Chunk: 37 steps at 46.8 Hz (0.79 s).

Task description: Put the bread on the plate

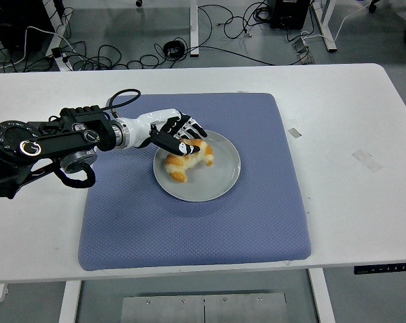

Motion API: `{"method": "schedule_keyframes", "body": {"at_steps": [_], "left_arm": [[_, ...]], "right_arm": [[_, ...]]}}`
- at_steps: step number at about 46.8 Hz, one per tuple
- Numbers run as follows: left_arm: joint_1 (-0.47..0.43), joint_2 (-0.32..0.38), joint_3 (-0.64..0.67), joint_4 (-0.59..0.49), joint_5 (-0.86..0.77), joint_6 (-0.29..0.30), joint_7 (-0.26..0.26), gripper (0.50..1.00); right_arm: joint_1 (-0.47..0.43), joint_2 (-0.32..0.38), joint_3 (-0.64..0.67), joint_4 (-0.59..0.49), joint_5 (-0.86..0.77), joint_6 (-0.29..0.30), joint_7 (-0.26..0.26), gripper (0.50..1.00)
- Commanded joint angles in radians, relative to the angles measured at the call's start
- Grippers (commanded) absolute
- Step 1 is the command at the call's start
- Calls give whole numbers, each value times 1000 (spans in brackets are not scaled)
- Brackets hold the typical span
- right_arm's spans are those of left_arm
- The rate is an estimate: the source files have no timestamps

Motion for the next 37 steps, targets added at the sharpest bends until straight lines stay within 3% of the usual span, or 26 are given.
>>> {"method": "schedule_keyframes", "body": {"at_steps": [1, 15, 28, 37], "left_arm": [[-1, 0, 0, 0, 0, 1, 0, 658], [2, -3, 0, 2, 0, 1, 0, 695], [0, -3, 0, 3, 0, 1, 0, 792], [0, -3, -2, 3, 0, 1, 0, 821]], "right_arm": [[0, 0, 0, 0, 0, 1, 1, 1000], [0, 0, 0, 0, 0, 1, 1, 1000], [0, 0, 0, 0, 0, -1, 1, 1000], [0, 0, 0, 0, 0, 1, -1, 1000]]}}
